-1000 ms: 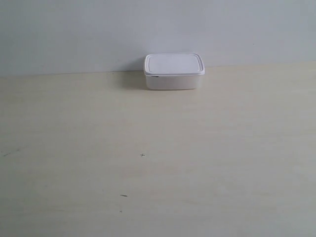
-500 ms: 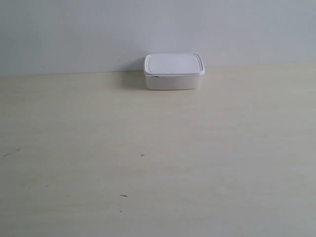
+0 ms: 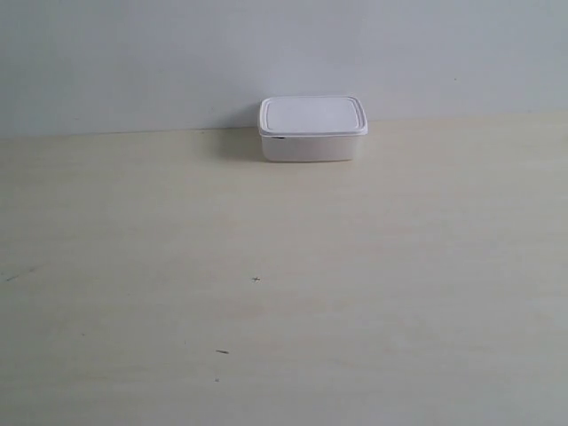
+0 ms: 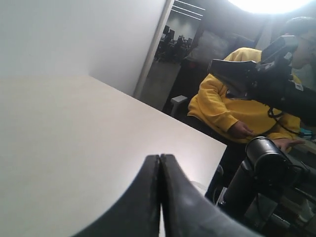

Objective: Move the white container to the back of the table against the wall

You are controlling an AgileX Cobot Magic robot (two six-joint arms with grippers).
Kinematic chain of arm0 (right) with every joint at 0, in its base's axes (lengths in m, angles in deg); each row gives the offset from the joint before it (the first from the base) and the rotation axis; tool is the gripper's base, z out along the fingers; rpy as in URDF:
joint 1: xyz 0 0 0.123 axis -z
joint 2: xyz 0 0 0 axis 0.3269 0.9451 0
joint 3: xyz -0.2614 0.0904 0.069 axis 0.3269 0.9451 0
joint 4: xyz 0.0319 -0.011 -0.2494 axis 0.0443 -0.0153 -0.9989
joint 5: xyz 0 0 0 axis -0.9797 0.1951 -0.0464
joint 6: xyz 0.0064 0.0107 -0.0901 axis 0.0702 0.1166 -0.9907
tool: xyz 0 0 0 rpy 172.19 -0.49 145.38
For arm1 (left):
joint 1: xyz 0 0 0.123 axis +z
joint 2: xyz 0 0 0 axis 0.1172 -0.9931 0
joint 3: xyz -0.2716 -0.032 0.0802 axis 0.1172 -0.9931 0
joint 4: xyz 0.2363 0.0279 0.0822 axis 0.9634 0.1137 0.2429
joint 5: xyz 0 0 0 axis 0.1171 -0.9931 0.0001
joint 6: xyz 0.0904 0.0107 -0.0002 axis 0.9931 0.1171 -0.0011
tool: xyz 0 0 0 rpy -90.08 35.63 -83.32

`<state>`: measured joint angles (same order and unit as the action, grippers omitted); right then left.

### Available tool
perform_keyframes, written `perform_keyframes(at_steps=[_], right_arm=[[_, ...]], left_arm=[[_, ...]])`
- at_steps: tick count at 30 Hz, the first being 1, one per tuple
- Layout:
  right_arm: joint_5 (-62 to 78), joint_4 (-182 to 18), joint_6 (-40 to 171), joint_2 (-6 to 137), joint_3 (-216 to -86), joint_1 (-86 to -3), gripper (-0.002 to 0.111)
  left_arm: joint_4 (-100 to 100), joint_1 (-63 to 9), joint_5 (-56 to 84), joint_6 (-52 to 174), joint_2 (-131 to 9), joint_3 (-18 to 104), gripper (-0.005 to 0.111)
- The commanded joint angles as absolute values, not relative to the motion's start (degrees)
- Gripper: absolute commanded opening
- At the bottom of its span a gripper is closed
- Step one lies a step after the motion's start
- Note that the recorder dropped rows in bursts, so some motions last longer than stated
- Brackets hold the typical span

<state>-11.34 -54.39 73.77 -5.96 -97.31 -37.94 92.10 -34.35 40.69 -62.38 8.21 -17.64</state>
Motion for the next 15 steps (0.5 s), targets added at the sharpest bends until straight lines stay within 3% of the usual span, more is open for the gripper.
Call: perform_keyframes(at_steps=[1,15], right_arm=[[-8.04,-45.74,70.53,-6.23,-92.79,-37.72,0.0],[1.04,-42.75,69.41,-6.23,-86.08,-37.72,0.0]], left_arm=[[92.45,-34.66,41.3,-62.24,8.56,-17.62,0.0],[92.45,-34.66,41.47,-62.24,8.56,-17.62,0.0]])
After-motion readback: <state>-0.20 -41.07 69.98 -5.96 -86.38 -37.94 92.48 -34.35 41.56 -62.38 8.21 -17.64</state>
